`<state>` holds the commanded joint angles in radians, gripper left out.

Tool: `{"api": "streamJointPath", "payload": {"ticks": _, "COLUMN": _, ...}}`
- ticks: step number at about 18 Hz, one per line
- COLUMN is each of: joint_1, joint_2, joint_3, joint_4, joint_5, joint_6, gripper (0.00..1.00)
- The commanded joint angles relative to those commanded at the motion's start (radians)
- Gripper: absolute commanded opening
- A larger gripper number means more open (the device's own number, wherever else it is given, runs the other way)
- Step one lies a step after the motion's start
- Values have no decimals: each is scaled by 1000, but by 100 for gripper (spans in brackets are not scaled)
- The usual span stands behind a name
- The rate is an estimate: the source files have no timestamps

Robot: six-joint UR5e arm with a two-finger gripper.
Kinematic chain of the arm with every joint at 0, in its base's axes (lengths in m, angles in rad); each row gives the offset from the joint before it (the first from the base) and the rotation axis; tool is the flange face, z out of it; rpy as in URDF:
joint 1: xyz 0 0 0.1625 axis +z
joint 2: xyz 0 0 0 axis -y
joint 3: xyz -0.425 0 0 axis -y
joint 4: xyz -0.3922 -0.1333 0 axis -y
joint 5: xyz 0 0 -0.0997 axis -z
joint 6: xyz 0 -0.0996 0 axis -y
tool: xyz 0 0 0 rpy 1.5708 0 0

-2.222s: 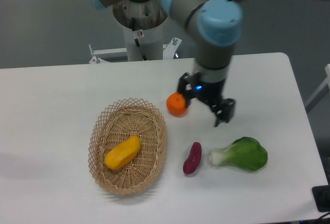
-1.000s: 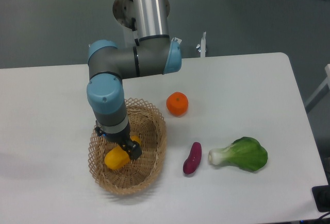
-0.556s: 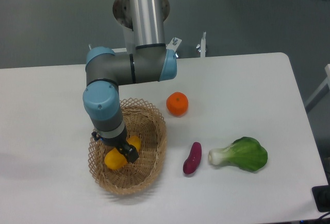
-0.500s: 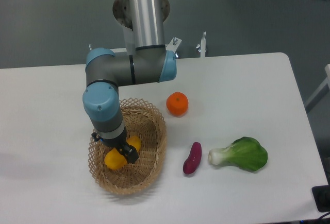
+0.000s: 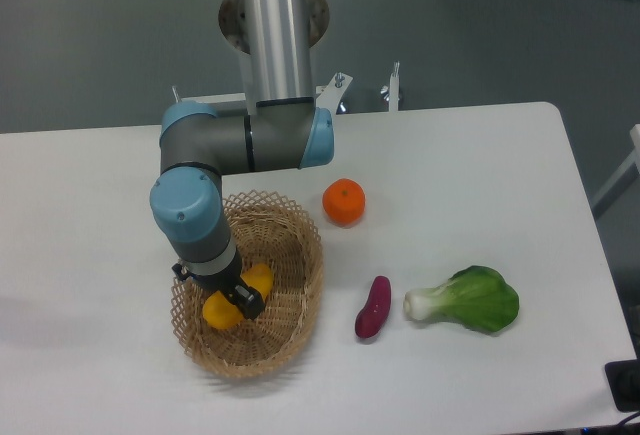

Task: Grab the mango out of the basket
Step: 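Close the gripper on the yellow mango, then lift the mango out of the basket and carry it beside the bok choy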

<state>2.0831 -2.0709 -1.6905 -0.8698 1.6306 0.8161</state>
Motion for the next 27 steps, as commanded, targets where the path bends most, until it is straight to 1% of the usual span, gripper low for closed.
{"api": "streamJointPath", "payload": {"ticks": 7, "joint_1": 2, "joint_2": 14, "joint_3": 15, "joint_4": -2, "joint_5": -5, "joint_6": 8, "gripper": 48}}
{"api": "streamJointPath", "payload": {"ticks": 9, "joint_1": 5, "joint_2": 31, "joint_3": 37, "joint_4": -9, "joint_5": -12, "joint_6": 9, "gripper": 48}}
{"api": "streamJointPath", "payload": {"ticks": 11, "joint_1": 27, "joint_2": 54, "joint_3": 73, "joint_4": -32, "joint_5": -21, "joint_6": 14, "gripper": 48}}
{"api": "streamJointPath", "payload": {"ticks": 14, "joint_1": 86, "joint_2": 92, "joint_3": 124, "joint_4": -121, "joint_5": -69, "joint_6": 64, "gripper": 49}}
{"api": "streamJointPath", "payload": {"ticks": 17, "joint_1": 153, "joint_2": 109, "joint_3": 190, "joint_4": -240, "joint_5": -98, "joint_6": 126, "gripper": 49}}
{"api": "streamJointPath", "payload": {"ticks": 20, "joint_1": 234, "joint_2": 126, "joint_3": 250, "joint_4": -356, "joint_5": -124, "joint_6": 225, "gripper": 49}}
{"api": "streamJointPath", "payload": {"ticks": 24, "joint_1": 360, "joint_2": 153, "joint_3": 278, "joint_4": -451, "joint_5": -144, "joint_6": 403, "gripper": 49}}
{"api": "streamJointPath", "payload": {"ticks": 27, "joint_1": 454, "joint_2": 158, "joint_3": 301, "joint_4": -521, "joint_5": -146, "joint_6": 544, "gripper": 49}}
